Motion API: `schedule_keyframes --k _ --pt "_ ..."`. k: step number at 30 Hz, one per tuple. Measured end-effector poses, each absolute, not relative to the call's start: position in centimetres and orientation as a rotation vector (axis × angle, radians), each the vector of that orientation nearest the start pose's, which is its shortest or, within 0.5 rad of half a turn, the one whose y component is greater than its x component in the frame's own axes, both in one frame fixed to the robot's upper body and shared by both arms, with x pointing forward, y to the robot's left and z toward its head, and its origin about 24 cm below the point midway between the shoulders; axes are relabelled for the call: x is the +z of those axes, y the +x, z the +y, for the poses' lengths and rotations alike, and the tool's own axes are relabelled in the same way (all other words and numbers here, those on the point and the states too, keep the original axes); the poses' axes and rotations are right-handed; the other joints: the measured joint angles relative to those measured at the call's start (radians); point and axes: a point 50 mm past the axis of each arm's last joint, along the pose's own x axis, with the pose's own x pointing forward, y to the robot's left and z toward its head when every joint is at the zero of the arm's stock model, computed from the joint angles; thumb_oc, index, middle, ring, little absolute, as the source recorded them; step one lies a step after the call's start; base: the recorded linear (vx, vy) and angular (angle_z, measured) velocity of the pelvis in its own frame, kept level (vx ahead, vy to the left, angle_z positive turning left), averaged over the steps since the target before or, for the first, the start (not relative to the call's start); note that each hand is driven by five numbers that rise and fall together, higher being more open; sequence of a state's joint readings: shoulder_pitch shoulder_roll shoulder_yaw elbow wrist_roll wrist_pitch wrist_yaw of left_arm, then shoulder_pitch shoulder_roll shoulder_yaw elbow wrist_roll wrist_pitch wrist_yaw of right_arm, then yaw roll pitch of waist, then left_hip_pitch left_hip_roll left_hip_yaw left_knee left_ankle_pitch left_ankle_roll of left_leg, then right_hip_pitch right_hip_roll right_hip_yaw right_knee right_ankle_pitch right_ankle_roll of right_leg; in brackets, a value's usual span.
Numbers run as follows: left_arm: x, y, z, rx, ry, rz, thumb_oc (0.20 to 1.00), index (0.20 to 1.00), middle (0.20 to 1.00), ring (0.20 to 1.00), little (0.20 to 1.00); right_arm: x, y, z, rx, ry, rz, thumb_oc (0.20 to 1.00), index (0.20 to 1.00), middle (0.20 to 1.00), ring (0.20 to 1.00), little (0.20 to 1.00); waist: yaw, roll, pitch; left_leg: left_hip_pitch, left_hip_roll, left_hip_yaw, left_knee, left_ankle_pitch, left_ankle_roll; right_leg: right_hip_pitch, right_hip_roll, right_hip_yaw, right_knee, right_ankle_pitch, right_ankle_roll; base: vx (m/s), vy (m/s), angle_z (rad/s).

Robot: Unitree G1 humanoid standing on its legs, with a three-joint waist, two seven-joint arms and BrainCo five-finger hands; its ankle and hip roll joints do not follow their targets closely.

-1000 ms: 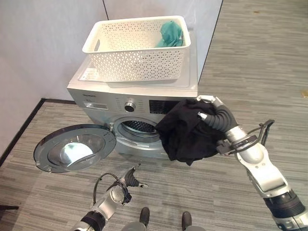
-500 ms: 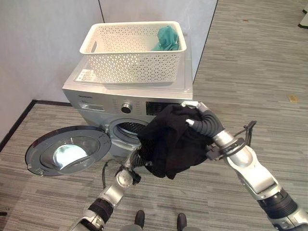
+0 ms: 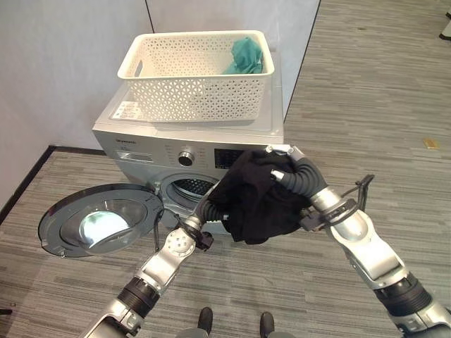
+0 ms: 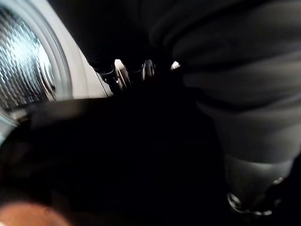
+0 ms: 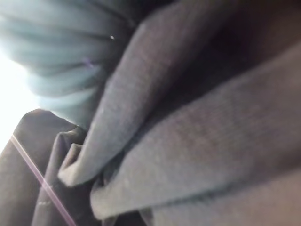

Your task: Grab the laundry basket,head to the washer,open it,put in the laundry and shut it.

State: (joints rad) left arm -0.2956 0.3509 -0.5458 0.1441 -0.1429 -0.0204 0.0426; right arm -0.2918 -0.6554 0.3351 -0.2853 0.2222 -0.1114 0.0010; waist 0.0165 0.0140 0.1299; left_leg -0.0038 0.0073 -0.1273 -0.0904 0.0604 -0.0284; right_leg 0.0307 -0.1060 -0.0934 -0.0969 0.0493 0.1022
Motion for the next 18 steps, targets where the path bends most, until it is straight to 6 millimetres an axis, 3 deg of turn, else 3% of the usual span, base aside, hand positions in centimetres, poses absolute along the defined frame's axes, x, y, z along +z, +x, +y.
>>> schedule_keyframes --k 6,12,18 --pt "4.4 27.2 8.3 -0.594 0.327 -0.004 1.0 1.0 1.0 1.0 1.0 16.9 26.5 -13.8 0.478 -0.412 -0.51 0.2 0.2 0.2 0.2 0.2 0.0 0.014 -0.001 0.001 0.0 -0.001 0.0 0.0 0.0 0.002 0.0 0.0 0.0 0.0 0.0 0.0 0.0 0.0" --pt "3.0 25.2 10.5 -0.676 0.4 0.065 1.0 1.0 1.0 1.0 1.0 16.8 26.7 -14.0 0.469 -0.416 -0.501 0.2 0.2 0.2 0.2 0.2 0.002 0.046 -0.005 0.003 0.002 -0.001 0.0 0.0 0.0 0.003 0.0 -0.001 0.0 0.0 0.0 0.0 0.0 0.0" --pt "0.8 23.1 12.1 -0.694 0.435 0.154 1.0 1.0 1.0 1.0 1.0 17.0 26.8 -14.5 0.461 -0.423 -0.501 0.2 0.2 0.2 0.2 0.2 0.012 0.048 -0.005 0.004 0.002 0.0 0.0 0.0 0.0 0.004 0.0 0.0 0.0 0.0 0.0 0.0 0.0 0.0"
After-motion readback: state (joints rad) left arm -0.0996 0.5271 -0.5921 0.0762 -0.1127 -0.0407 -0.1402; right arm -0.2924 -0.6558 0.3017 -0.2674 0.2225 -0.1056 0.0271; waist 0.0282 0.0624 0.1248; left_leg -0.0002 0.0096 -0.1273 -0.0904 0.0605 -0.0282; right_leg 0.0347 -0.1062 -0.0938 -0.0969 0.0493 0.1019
